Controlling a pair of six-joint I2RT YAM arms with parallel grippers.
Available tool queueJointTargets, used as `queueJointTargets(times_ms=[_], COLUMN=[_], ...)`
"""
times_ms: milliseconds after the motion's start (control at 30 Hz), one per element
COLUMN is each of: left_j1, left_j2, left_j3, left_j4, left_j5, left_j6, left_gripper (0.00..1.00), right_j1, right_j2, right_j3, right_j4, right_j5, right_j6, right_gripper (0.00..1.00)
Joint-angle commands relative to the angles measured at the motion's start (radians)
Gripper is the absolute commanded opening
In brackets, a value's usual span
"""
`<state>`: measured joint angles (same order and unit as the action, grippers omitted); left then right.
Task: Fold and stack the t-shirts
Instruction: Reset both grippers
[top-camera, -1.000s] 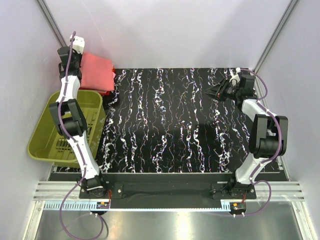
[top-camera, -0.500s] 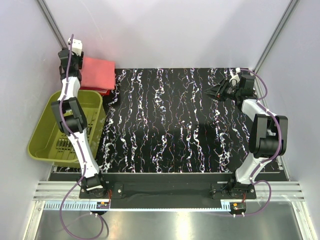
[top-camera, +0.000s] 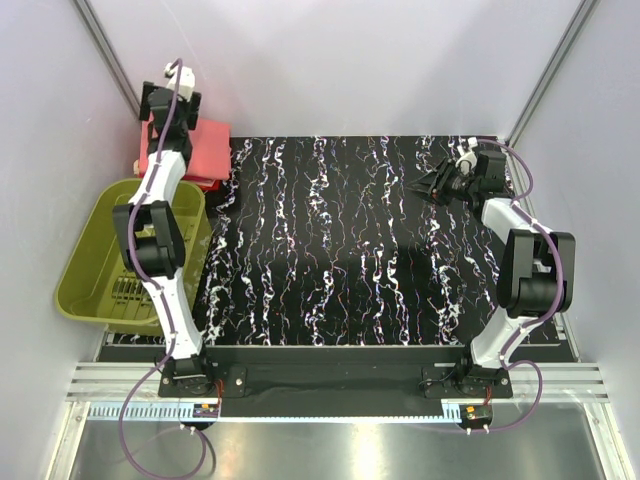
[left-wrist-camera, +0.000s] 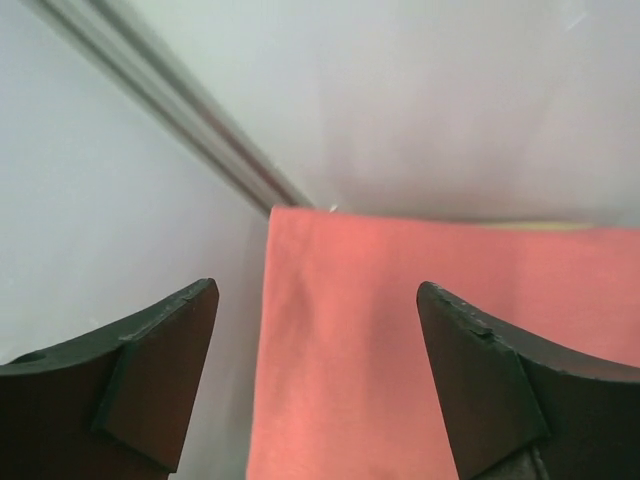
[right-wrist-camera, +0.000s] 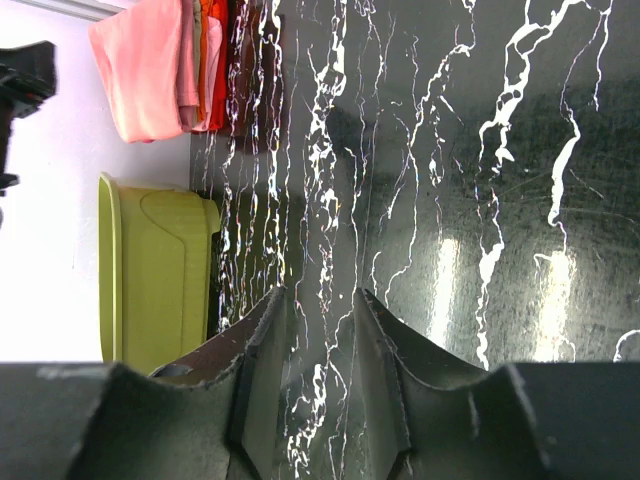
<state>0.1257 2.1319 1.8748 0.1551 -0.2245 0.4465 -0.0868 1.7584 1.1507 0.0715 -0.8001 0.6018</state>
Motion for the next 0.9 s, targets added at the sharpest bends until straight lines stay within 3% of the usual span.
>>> queueJointTargets(times_ms=[0, 33, 167, 267, 333, 467, 600, 767, 867], left_j1=[-0.032, -0.040, -0.087, -0.158, -0.248, -0.405, -0.570, -0.650, -0.650], left_j2=[-0.110, -0.128, -0.283, -0.395, -0.478, -0.619, -0.753, -0.961, -1.078], left_j3=[0.000, -0.003, -0.084, -0.189, -0.253, -0.402, -0.579, -0.817, -0.882], left_j4=[-0.012, -0.043, -0.182, -0.233, -0.316, -0.331, -0.382, -0.373, -0.417], left_j5=[-0.081, -0.070, 0.086, 0.318, 0.378, 0.502, 0.648, 0.714, 0.697], left_j6=[-0.044, -0.122, -0.384, -0.531, -0.604, -0.693, -0.744, -0.824, -0.812], left_gripper=[0.89, 0.99, 0.99, 0.99, 0.99, 0.99, 0.99, 0.99, 0.99], right_j1=[0.005, 0.005, 0.005, 0.005, 0.007, 0.018, 0.018, 0.016, 0.018], right_j2=[-0.079, -0.085, -0.114, -0.155, -0.221, -0.383, -0.528, -0.709, -0.807], right_j3=[0.023, 0.026, 0.053, 0.078, 0.077, 0.046, 0.050, 0.000, -0.019], right_j4=[-0.016, -0.021, -0.106, -0.217, -0.283, -0.344, -0.523, -0.654, -0.676], right_j5=[0.021, 0.024, 0.077, 0.091, 0.101, 0.160, 0.205, 0.167, 0.176], right_j6=[-0.023, -0.019, -0.019, -0.017, 0.002, 0.029, -0.003, -0.050, -0.046], right_gripper=[0.41, 0.42, 0.52, 0.99, 1.00, 1.00, 1.00, 1.00, 1.00])
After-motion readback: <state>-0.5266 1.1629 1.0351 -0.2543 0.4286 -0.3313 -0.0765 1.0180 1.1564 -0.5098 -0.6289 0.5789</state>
